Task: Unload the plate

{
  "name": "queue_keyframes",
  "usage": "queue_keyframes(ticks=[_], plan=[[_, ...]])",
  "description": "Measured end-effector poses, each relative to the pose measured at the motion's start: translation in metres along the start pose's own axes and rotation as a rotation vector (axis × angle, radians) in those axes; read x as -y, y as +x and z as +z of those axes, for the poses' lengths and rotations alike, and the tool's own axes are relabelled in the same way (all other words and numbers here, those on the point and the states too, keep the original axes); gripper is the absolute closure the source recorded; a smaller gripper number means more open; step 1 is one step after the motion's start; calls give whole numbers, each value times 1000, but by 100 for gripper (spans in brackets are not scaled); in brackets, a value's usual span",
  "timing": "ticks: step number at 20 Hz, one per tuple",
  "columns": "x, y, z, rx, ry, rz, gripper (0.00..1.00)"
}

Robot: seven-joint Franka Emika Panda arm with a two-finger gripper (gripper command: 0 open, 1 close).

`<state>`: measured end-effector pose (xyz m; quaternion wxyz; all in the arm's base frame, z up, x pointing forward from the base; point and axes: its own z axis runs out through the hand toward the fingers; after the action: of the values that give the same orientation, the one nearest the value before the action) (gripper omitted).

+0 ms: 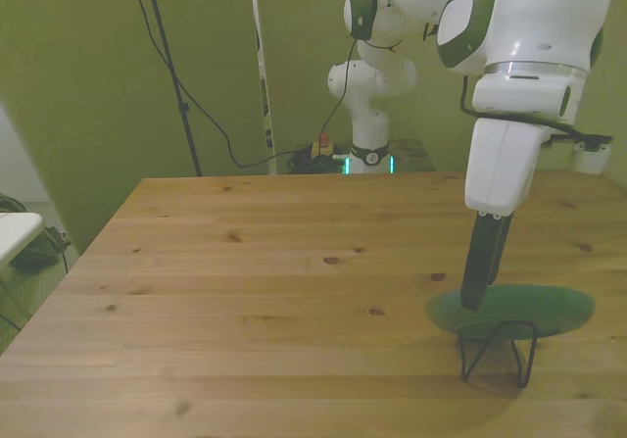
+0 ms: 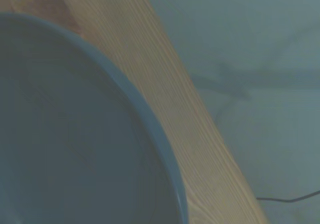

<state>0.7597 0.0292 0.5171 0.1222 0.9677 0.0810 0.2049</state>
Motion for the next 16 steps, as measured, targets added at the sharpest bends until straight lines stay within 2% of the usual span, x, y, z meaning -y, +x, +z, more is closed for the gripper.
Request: queue_keyframes(ticks=[16], plan=[[8,-3,8,-72,9,-19,100]])
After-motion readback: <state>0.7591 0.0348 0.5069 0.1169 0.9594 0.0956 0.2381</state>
